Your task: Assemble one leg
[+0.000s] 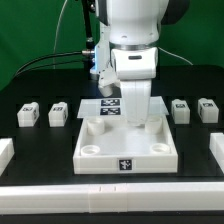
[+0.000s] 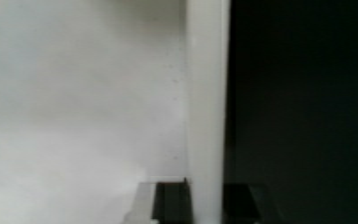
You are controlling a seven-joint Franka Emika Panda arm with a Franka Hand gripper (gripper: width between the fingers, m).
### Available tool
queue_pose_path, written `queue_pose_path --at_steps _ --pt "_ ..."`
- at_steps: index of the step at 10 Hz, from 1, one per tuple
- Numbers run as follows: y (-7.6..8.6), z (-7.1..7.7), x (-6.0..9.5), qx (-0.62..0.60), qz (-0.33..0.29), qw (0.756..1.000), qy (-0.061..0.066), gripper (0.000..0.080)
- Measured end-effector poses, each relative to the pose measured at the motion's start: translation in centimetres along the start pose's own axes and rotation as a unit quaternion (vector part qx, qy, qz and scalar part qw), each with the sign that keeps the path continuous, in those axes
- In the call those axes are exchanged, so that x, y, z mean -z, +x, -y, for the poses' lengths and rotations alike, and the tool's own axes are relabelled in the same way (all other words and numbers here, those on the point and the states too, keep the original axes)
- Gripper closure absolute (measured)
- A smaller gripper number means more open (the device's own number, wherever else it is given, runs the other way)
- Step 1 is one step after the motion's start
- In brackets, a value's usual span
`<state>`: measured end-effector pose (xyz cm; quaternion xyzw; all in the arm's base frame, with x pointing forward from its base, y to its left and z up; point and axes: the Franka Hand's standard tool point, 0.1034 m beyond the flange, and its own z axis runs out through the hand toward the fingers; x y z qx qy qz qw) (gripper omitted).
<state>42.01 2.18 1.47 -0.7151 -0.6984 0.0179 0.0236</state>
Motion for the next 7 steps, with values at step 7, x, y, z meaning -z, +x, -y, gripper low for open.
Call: queue_pose_path --at_steps 7 --pt "3.9 -3.5 -0.2 0.009 -0.013 1.000 -0.018 0.0735"
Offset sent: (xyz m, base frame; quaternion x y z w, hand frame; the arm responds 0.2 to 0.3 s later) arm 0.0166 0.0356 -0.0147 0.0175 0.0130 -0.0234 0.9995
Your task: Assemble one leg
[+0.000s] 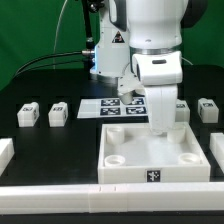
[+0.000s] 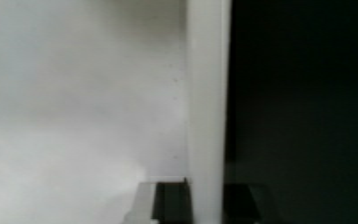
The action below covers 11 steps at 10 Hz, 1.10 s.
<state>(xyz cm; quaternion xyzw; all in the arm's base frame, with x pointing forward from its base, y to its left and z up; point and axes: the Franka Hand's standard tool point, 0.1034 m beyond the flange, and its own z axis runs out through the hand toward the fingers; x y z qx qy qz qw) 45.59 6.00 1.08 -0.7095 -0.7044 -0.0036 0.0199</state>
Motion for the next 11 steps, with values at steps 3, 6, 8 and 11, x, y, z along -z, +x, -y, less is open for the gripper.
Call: queue_pose_path --at_steps 3,6,8,11 --pt "1.0 -1.7 0.0 -0.001 -0.004 1.000 -0.004 0.0735" --pt "1.7 -2.4 0.0 0.001 -0.006 1.000 -0.005 0.0735" --pt "2.7 -2.6 0.0 0.006 -0.008 1.000 -0.004 0.0736" --pt "2.7 -2.7 0.0 0.005 -0.009 1.000 -0.007 0.0735"
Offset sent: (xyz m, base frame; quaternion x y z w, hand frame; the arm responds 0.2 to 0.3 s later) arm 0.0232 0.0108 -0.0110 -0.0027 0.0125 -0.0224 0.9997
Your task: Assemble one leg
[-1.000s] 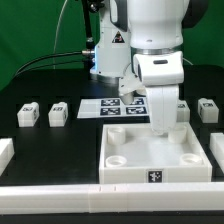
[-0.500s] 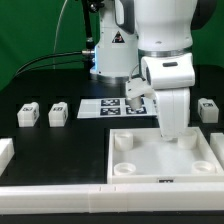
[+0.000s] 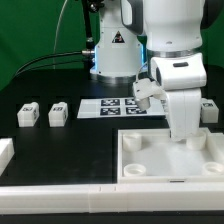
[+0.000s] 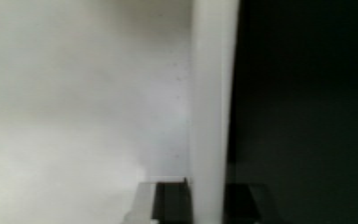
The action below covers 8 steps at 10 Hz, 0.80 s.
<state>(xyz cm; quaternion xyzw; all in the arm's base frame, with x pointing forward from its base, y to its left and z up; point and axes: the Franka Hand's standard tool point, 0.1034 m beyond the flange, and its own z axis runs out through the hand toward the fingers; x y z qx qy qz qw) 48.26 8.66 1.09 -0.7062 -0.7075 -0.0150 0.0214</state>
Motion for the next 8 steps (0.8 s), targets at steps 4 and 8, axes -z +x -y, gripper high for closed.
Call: queue_pose_path --at_steps 4,8 --pt "-0.20 0.12 -0.08 -0.005 0.000 1.000 0.001 0.0381" --pt "-0.05 0.16 -0.11 -0.006 0.000 1.000 0.002 0.0169"
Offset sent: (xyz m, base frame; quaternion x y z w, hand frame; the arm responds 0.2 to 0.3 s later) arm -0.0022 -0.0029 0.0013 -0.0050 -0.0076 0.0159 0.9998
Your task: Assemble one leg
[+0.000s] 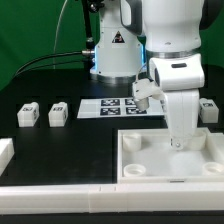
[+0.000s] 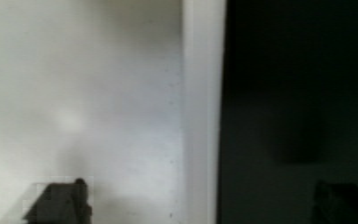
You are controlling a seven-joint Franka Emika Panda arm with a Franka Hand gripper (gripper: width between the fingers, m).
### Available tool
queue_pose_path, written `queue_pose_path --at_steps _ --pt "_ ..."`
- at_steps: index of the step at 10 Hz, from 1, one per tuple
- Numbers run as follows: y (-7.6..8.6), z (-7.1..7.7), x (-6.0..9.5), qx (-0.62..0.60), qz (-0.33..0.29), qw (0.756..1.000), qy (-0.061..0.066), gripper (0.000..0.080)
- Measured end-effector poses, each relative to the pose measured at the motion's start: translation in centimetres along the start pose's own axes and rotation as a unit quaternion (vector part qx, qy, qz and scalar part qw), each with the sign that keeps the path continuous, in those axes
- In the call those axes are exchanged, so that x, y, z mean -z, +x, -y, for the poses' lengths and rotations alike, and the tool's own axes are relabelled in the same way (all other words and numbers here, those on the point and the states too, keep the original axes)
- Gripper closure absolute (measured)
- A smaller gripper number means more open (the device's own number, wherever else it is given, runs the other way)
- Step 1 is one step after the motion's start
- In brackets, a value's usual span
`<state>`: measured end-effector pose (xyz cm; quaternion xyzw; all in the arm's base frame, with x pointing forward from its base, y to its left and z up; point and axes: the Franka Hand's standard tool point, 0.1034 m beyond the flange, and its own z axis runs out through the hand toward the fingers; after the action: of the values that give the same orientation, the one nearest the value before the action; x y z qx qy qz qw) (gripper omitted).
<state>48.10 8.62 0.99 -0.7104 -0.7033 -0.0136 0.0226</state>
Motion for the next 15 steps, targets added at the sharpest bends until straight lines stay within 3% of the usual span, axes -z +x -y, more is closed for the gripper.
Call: queue_pose_path --at_steps 3,5,7,10,15 --pt "0.2 -0.1 0.3 -0.007 0.000 1.000 -0.002 0.0150" --pt "0.6 0.0 1.4 -0.019 0.002 1.000 -0.009 0.0150" --pt "0.3 1.3 3.2 -0.068 0.006 0.998 -0.018 0.0150" --pt "-0.3 2.6 4.3 -0.090 0.008 0.996 -0.026 0.0150" --pt "-0.4 2.7 4.1 -0.249 0.002 0.968 -0.025 0.0150"
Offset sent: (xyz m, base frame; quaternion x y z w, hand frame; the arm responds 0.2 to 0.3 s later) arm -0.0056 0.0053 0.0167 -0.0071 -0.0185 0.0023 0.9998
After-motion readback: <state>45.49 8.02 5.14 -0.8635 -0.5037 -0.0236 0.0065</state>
